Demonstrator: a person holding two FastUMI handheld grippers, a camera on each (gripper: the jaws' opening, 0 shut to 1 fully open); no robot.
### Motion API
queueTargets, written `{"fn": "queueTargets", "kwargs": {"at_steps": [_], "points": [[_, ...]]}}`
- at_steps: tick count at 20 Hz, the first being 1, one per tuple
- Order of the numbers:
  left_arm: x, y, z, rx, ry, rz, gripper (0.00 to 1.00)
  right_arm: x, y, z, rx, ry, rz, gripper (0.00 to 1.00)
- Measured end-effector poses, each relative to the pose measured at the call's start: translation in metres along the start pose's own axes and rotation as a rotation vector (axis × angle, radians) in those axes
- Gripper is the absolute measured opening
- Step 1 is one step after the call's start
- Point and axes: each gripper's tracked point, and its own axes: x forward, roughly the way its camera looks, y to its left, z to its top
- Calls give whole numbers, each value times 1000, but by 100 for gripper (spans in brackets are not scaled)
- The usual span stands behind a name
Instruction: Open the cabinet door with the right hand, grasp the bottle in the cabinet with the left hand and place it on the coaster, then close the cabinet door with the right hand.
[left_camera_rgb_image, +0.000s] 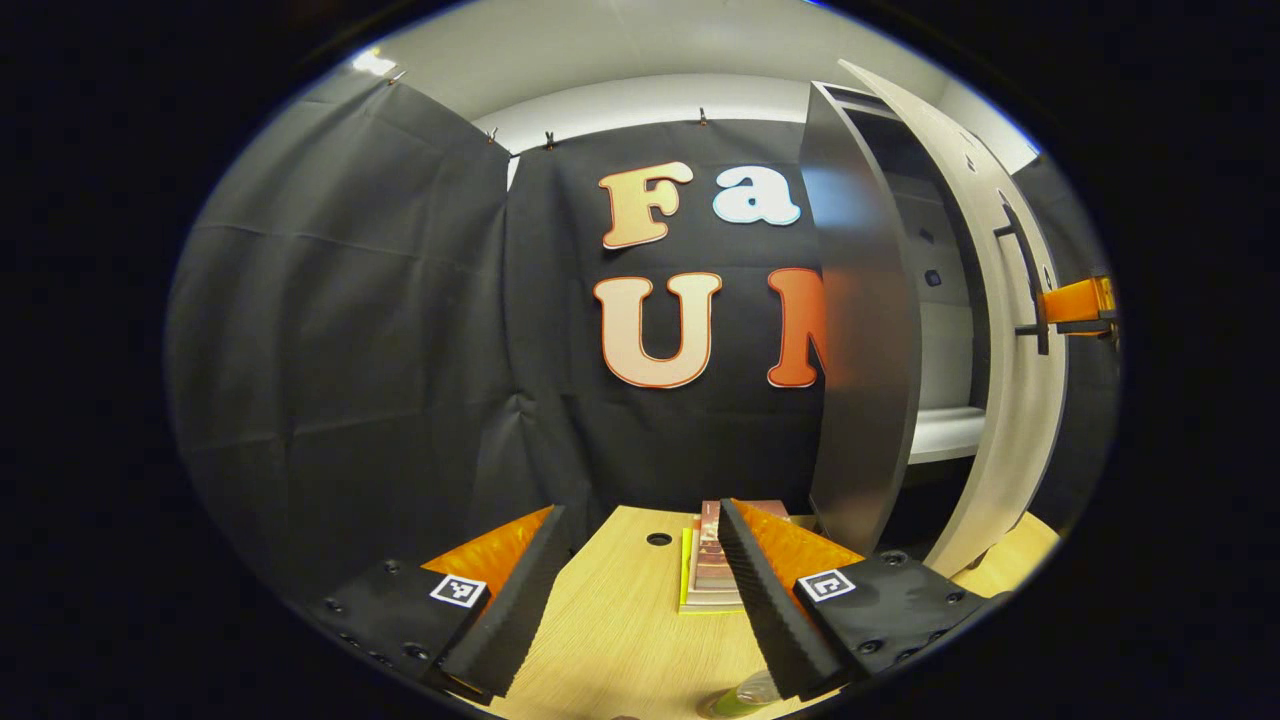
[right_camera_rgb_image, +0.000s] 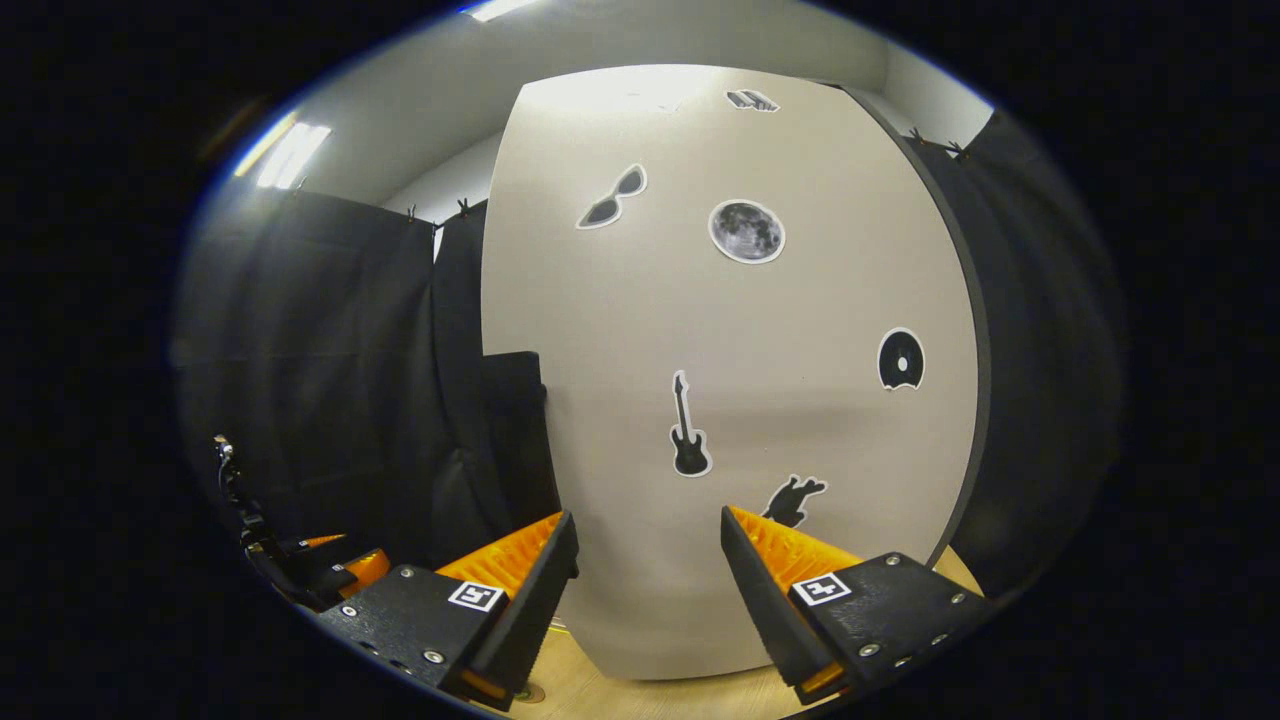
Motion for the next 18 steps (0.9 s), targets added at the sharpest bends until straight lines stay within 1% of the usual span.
{"fn": "queueTargets", "kwargs": {"at_steps": [6,8,11,15,16,18], "points": [[2,-10,12,7,-16,-42,98,8,4,1,-17,7,-38,90],[14,-24,18,-2,-21,-61,98,10,4,1,-5,10,-45,89],[12,-37,22,4,-25,-84,98,12,2,0,8,10,-58,89],[12,-64,35,6,-29,-125,97,12,1,6,42,0,-52,89],[12,-73,39,0,-28,-137,98,9,-1,9,42,-9,-52,89],[9,-92,46,-10,-17,-160,97,-4,-8,15,4,-29,-64,89]]}}
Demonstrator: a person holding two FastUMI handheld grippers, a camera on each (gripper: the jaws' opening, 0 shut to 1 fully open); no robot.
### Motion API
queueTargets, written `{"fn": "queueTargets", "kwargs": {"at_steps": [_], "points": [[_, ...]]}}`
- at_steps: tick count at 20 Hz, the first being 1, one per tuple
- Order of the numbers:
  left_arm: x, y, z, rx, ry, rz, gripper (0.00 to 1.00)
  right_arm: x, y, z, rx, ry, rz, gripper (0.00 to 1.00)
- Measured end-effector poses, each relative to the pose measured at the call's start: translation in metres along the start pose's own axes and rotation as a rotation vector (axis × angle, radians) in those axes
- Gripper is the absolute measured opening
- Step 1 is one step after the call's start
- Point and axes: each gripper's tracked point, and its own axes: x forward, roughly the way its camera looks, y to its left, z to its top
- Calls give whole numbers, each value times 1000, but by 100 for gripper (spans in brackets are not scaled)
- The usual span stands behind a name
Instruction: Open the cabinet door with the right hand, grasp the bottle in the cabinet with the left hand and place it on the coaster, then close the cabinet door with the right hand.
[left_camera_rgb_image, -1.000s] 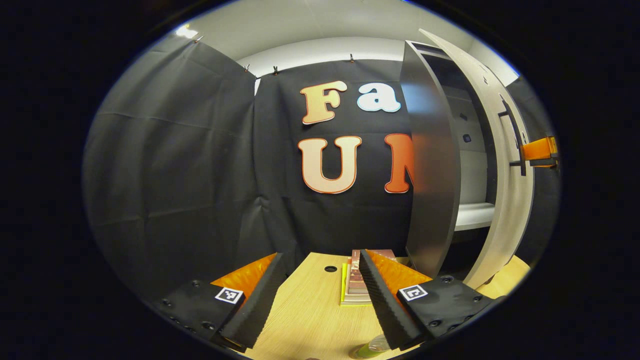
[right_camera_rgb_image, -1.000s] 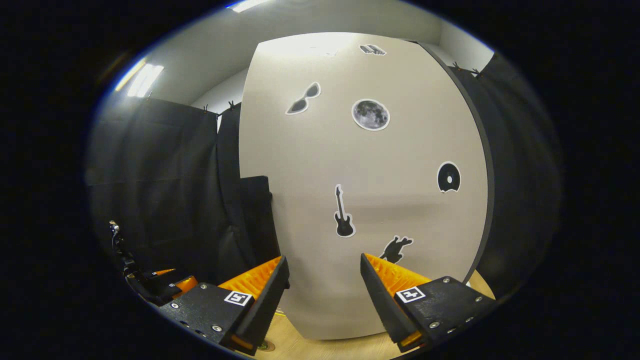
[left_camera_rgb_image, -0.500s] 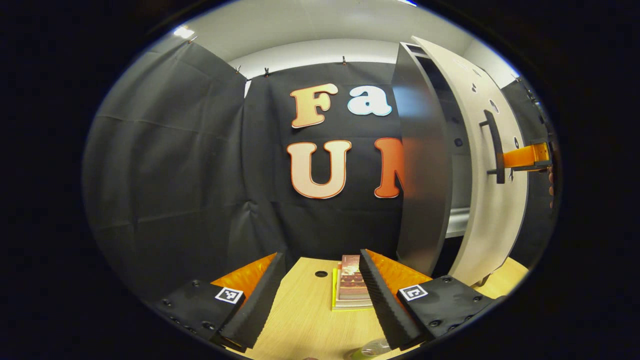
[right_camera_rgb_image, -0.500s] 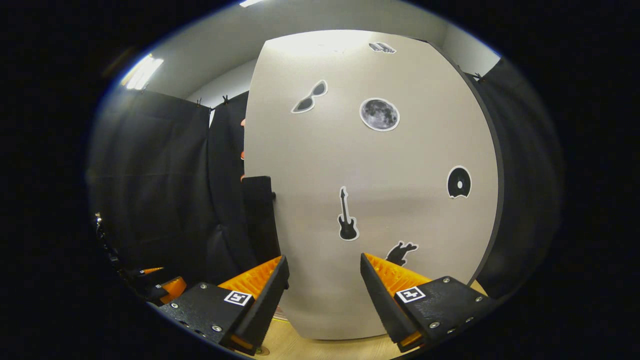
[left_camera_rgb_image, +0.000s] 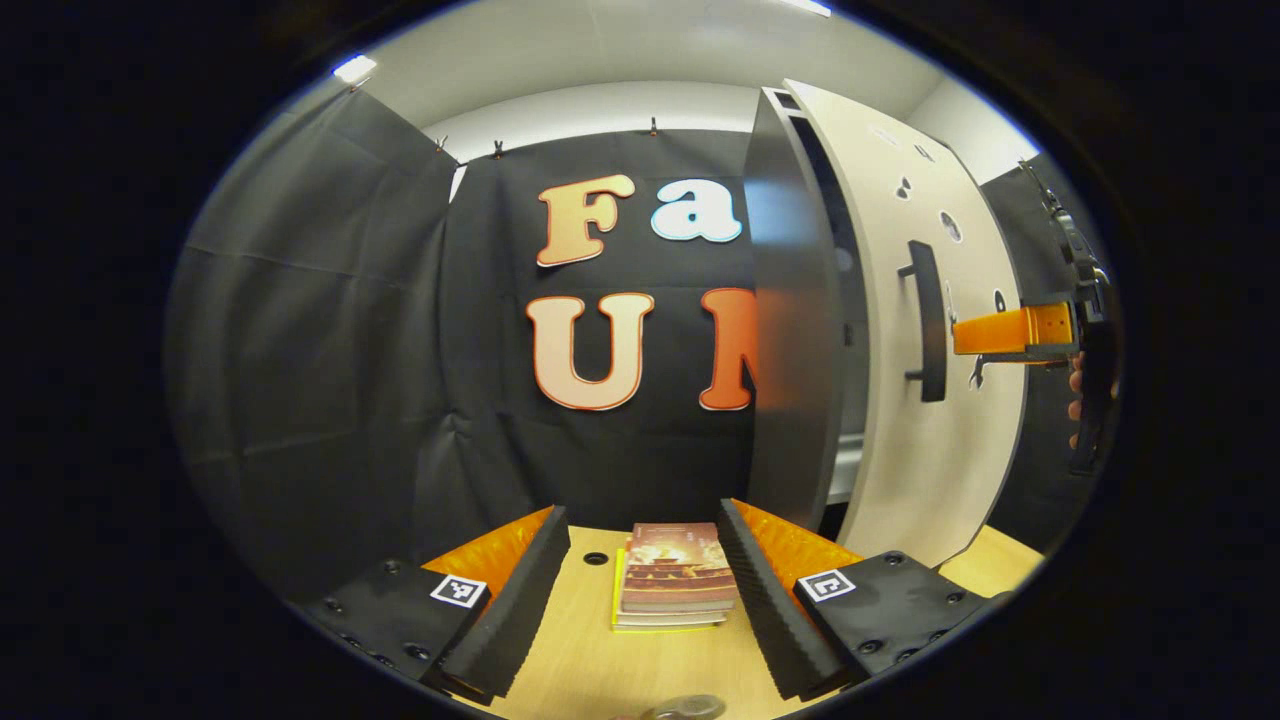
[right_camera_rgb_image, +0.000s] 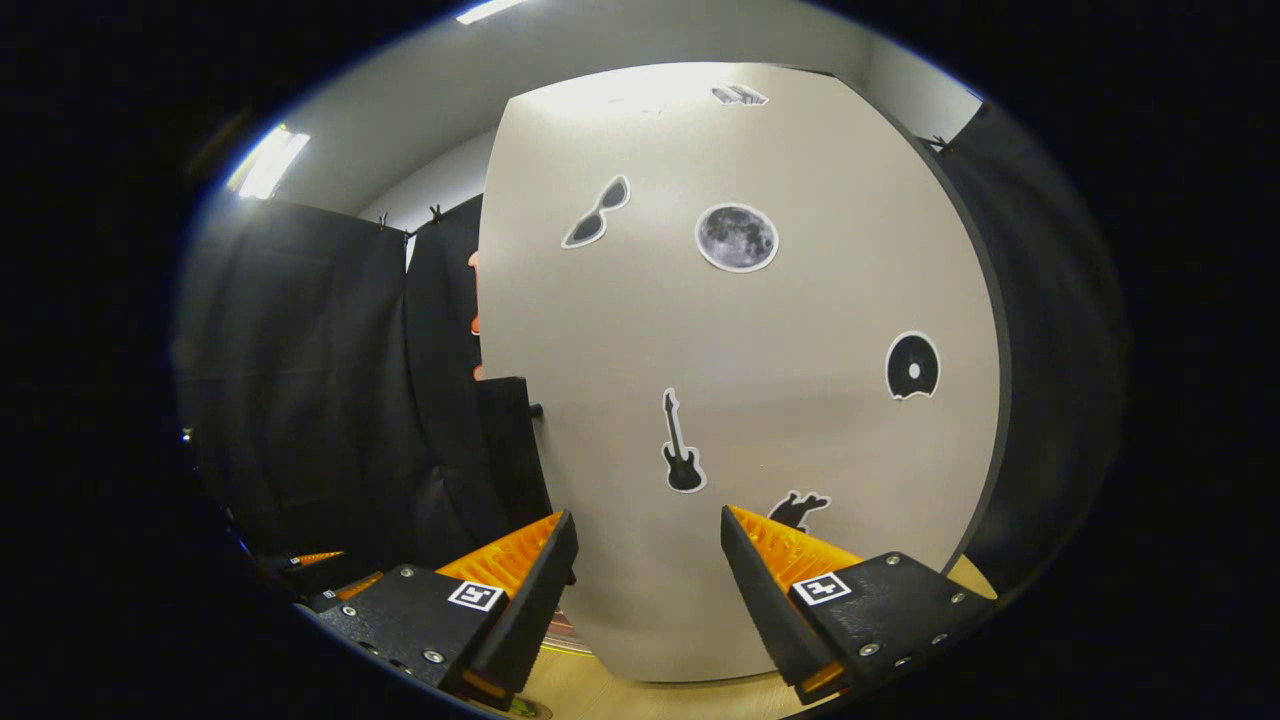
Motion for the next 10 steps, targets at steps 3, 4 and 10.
{"fn": "queueTargets", "kwargs": {"at_steps": [3,4,10], "points": [[-1,-37,17,-28,11,-45,96,-29,-19,9,-65,-27,-26,89],[-2,-49,26,-36,6,-58,96,-39,-27,12,-85,-34,-36,89],[-15,-110,72,-83,-38,-65,98,-105,-85,25,-190,-89,-94,90]]}}
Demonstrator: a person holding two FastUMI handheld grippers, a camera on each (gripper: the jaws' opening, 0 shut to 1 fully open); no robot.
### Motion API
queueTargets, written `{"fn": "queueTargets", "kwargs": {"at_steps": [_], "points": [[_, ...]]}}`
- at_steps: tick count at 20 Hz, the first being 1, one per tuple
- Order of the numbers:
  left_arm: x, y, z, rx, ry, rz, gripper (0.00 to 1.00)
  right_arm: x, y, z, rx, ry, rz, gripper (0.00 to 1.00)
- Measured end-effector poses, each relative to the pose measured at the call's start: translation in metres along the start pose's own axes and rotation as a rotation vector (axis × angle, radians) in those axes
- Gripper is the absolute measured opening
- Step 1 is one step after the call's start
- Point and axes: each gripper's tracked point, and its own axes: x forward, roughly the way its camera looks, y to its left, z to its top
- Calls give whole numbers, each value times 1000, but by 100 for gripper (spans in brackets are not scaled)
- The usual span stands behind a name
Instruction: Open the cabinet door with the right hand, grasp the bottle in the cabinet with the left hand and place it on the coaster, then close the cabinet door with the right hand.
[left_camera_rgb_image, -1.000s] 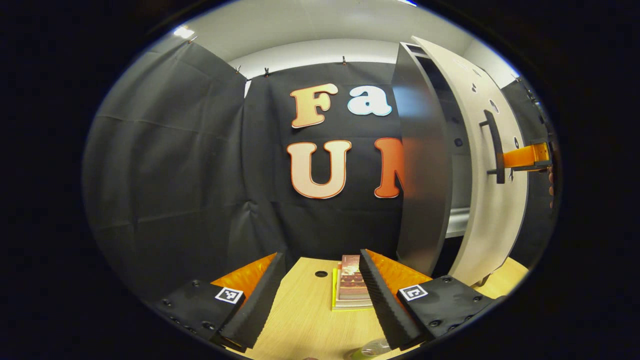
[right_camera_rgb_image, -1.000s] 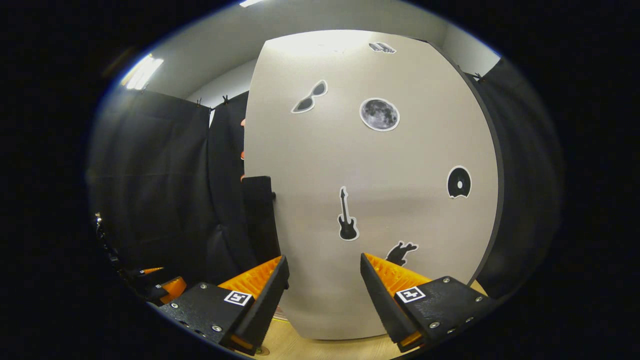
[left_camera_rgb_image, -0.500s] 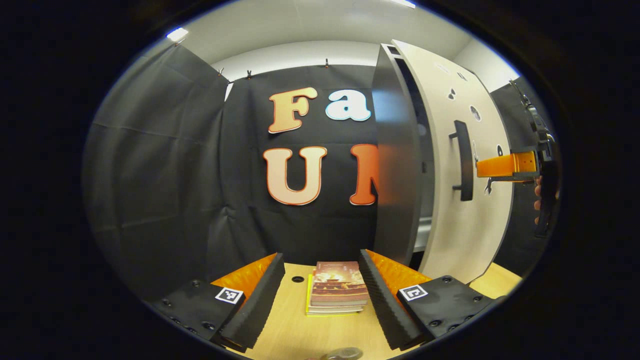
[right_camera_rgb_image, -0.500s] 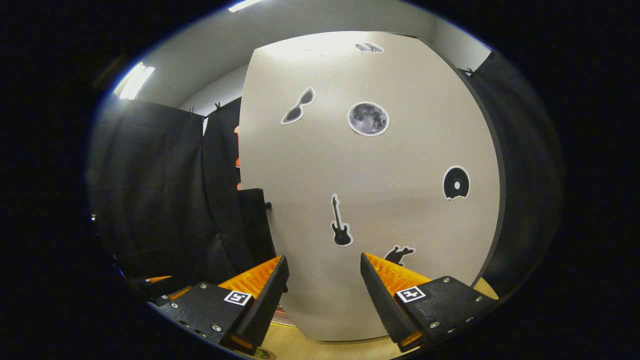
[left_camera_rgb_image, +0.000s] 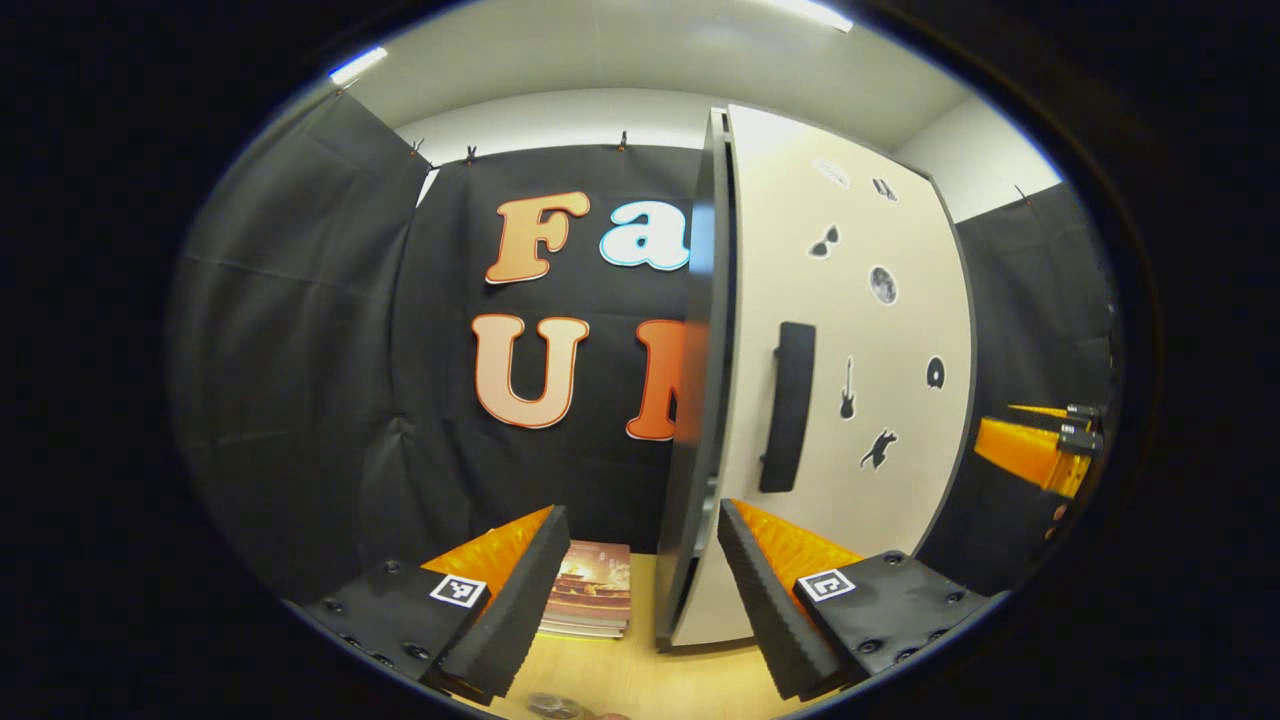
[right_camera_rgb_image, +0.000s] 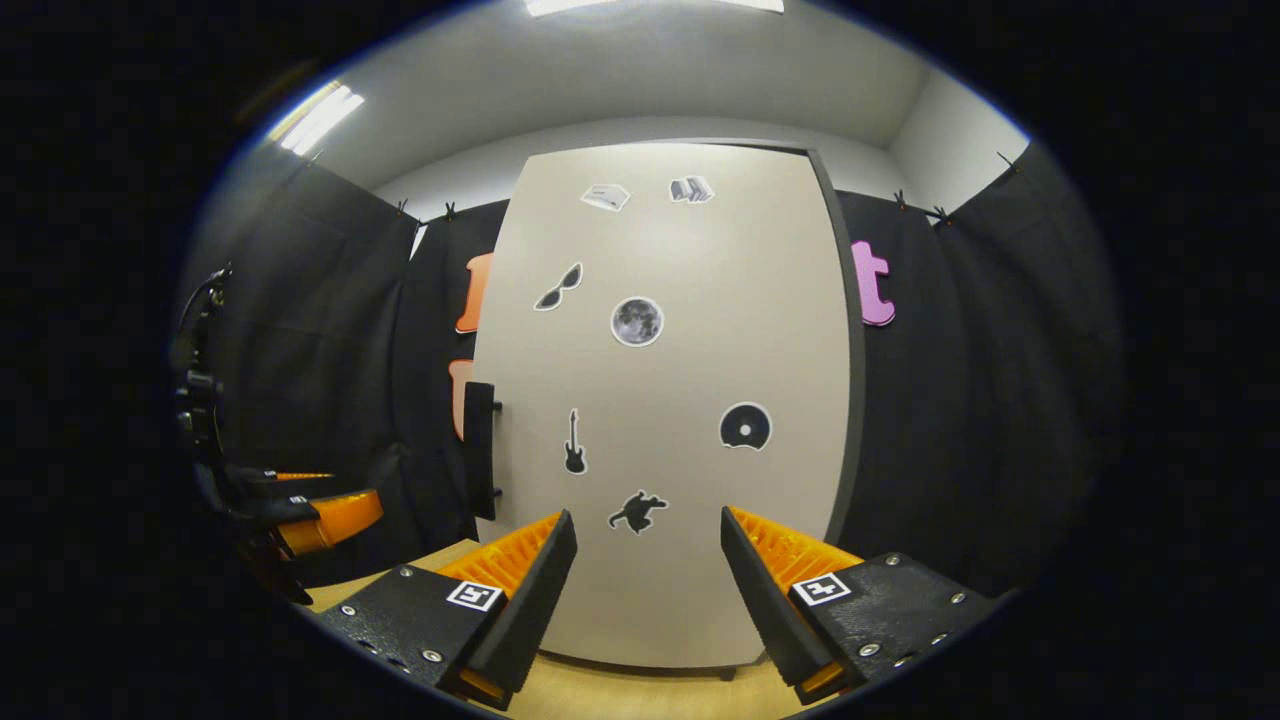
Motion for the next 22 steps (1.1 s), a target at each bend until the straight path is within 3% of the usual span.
{"fn": "queueTargets", "kwargs": {"at_steps": [8,15,22], "points": [[-34,-67,29,16,-55,5,94,-54,-54,-10,31,-1,-10,90],[-76,-94,51,23,-96,14,95,-87,-71,-11,69,-12,17,90],[-112,-104,59,48,-124,38,94,-117,-74,14,56,-49,32,90]]}}
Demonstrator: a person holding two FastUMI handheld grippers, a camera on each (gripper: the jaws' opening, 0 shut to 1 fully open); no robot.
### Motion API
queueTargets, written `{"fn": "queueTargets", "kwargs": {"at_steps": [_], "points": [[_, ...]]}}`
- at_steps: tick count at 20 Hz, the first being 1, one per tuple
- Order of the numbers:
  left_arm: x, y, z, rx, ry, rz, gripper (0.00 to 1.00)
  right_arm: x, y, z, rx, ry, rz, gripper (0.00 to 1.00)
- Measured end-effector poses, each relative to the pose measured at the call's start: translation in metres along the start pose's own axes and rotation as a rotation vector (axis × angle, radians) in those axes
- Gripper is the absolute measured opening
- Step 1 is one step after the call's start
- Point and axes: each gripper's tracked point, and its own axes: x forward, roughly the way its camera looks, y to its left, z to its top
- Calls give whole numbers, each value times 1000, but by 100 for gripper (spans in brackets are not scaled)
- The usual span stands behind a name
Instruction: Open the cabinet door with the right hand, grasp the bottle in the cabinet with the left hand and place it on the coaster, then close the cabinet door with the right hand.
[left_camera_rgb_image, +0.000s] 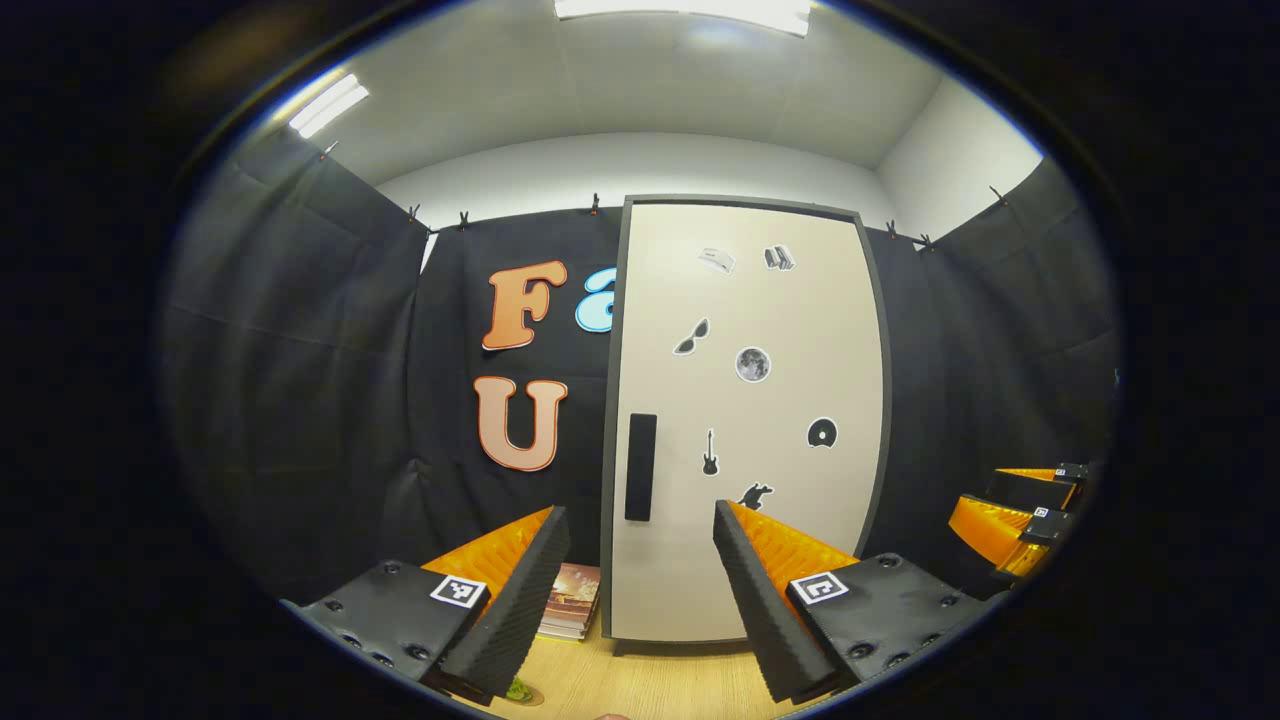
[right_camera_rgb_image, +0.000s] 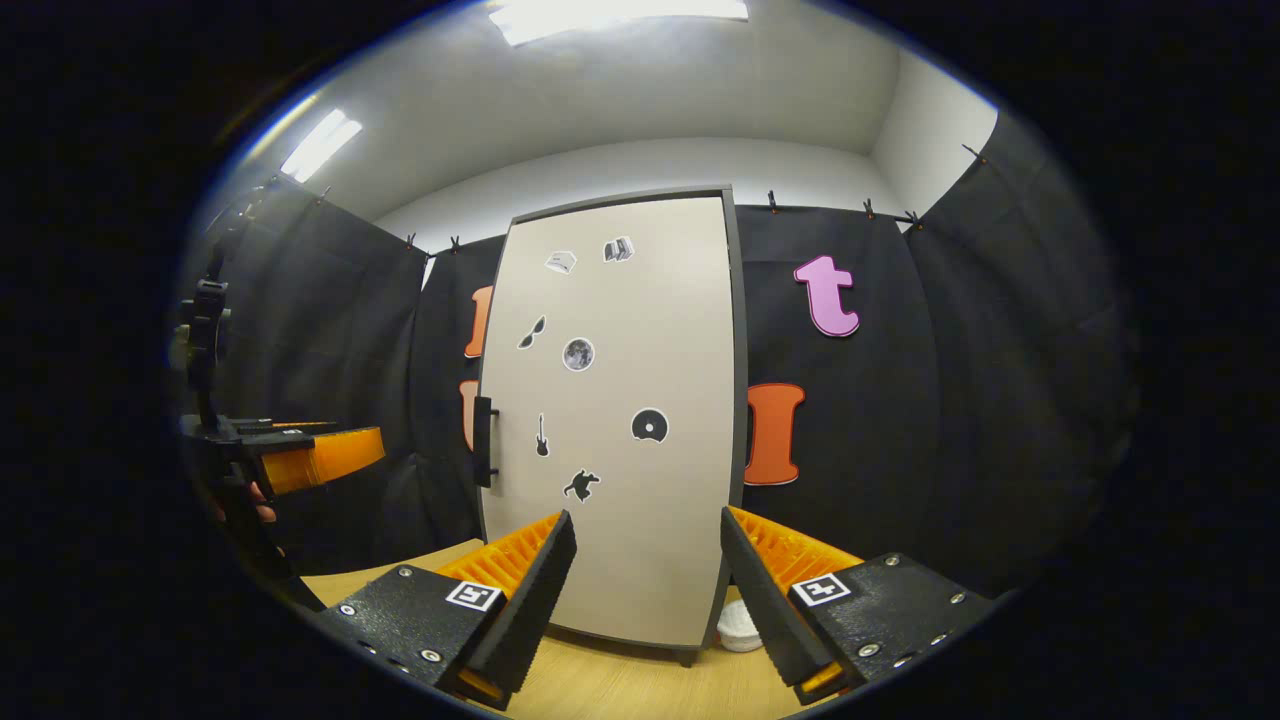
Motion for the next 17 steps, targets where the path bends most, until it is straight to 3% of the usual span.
{"fn": "queueTargets", "kwargs": {"at_steps": [17], "points": [[-21,9,22,54,-39,-18,93,-32,12,26,8,-55,0,90]]}}
